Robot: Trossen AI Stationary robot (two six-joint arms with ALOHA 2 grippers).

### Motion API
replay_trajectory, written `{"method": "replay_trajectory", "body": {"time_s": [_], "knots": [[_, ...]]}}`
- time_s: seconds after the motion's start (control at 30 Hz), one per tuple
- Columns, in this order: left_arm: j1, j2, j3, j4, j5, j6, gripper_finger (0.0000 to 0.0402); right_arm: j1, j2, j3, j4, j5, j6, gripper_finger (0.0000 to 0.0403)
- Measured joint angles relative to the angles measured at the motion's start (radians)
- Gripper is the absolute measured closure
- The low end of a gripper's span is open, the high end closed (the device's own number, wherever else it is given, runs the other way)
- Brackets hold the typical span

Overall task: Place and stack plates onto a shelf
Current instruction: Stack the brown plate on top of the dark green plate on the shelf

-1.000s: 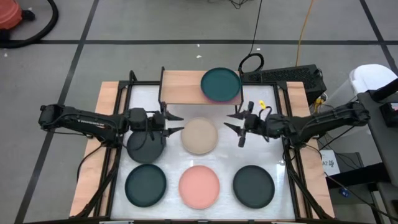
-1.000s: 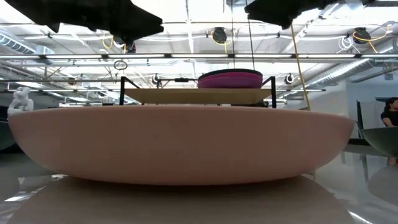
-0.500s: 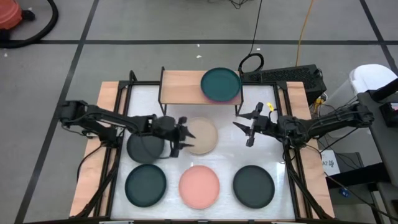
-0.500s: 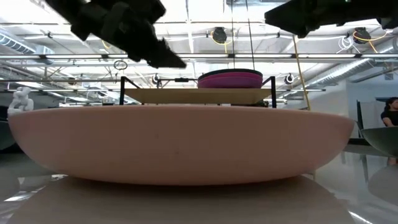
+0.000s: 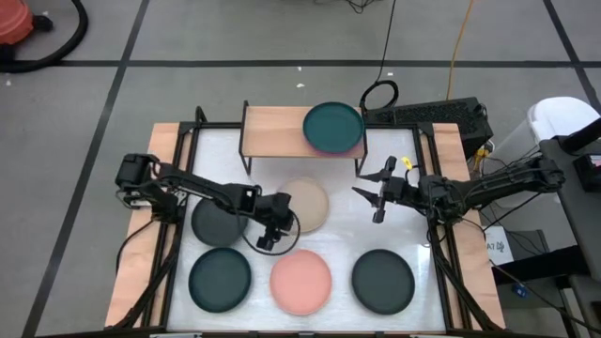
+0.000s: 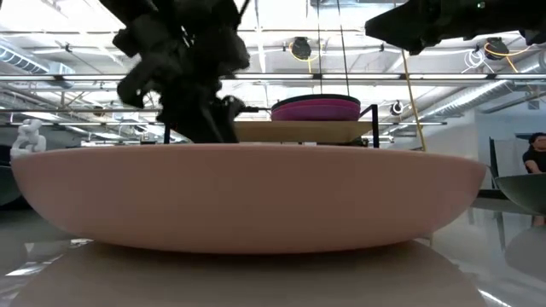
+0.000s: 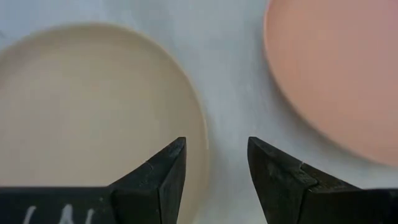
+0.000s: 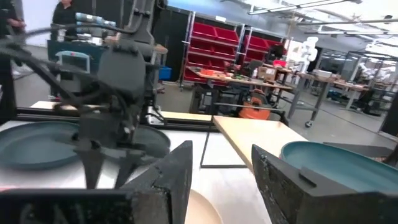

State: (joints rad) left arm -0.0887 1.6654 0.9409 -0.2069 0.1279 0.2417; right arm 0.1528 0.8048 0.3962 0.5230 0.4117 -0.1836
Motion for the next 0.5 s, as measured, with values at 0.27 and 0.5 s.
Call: {"method": "replay_trajectory", "body": {"time_s": [0.27, 0.5], "knots": [[0.005, 0.075, 0.000, -0.007, -0.101, 0.036, 0.0225, 0.000, 0.001, 0.000, -0.005, -0.025, 0.014, 0.0257], [0.005, 0.119, 0.000, 0.001, -0.133, 0.046, 0.0283, 0.000, 0.001, 0.000, -0.004, -0.025, 0.017, 0.0257]]}}
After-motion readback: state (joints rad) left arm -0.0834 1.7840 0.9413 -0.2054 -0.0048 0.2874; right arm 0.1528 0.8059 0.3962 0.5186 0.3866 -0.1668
